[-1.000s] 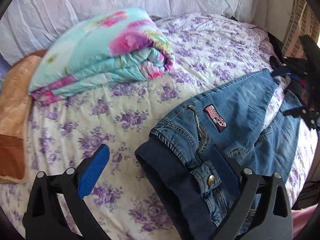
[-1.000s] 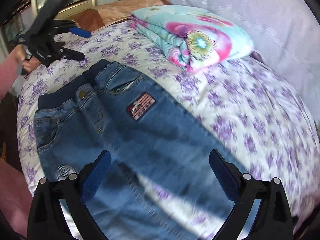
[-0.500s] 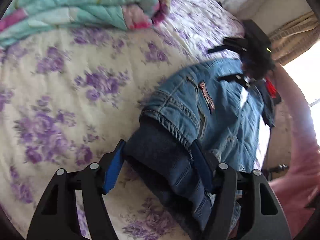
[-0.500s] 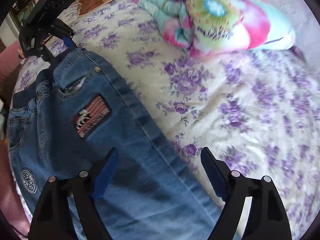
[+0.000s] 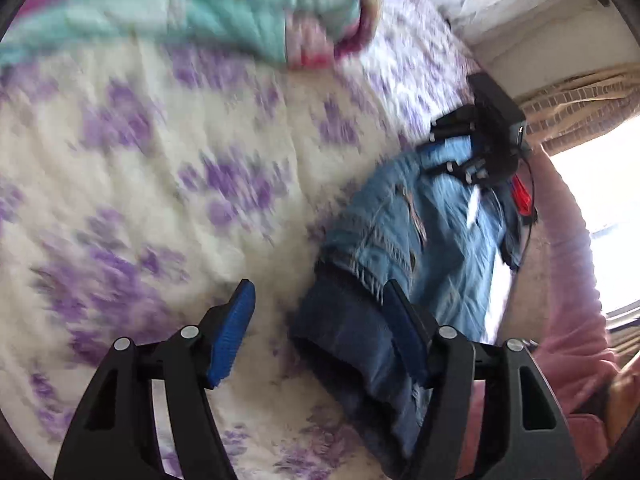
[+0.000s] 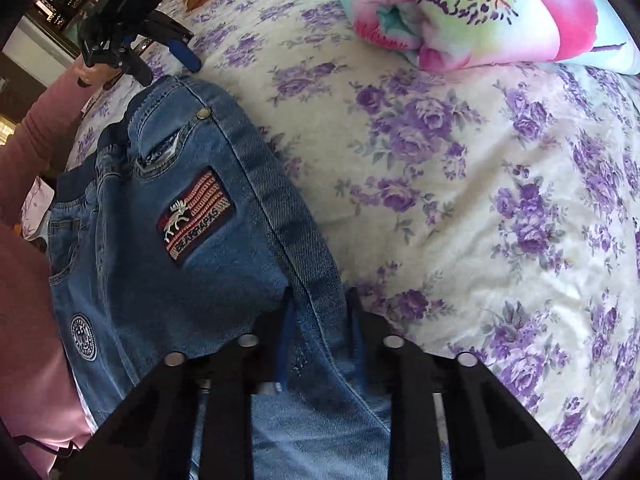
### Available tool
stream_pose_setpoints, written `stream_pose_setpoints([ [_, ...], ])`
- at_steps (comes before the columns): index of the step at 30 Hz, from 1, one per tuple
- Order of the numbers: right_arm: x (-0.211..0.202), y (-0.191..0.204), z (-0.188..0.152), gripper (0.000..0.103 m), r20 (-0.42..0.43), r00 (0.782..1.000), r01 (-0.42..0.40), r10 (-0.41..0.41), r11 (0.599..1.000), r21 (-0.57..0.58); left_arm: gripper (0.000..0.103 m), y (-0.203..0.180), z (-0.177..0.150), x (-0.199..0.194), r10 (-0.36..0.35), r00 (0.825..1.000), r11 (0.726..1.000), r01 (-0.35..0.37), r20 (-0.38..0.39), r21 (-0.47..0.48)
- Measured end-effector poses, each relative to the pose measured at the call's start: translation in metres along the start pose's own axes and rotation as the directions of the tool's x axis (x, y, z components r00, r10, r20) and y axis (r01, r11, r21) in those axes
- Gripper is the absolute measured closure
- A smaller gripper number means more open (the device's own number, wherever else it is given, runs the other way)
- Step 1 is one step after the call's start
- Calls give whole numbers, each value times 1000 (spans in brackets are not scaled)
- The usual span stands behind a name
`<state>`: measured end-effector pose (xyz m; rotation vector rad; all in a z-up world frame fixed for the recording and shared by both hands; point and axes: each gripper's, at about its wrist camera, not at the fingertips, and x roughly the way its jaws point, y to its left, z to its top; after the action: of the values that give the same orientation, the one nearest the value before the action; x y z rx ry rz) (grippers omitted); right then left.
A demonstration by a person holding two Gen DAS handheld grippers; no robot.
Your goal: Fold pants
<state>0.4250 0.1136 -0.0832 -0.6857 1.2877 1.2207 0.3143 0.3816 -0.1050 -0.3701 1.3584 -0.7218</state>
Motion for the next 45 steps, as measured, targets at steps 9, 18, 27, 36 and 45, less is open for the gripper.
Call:
stream_pose_setpoints([
  [9, -28, 29, -11, 94, 49, 996, 70, -69, 997, -26, 54, -26, -5, 9, -20, 997, 994, 12, 70, 112],
  [18, -95, 131, -50, 96, 130, 973, 204, -192, 975, -86, 77, -107, -51, -36, 81, 971, 932, -155, 227, 328],
  [27, -67, 265, -121, 96, 152, 945, 313, -290, 937, -156, 80, -183, -165, -28, 156, 955, 796, -274, 254, 539],
  [36, 14, 298, -165, 96, 187, 925, 350, -330, 933, -87, 79, -188, -230, 35, 305, 927, 707, -373, 217, 600],
  [45, 5, 319, -184, 22, 326, 865, 404, -382, 915, -2, 52, -226, -242, 17, 345, 893, 664, -450, 290, 597],
])
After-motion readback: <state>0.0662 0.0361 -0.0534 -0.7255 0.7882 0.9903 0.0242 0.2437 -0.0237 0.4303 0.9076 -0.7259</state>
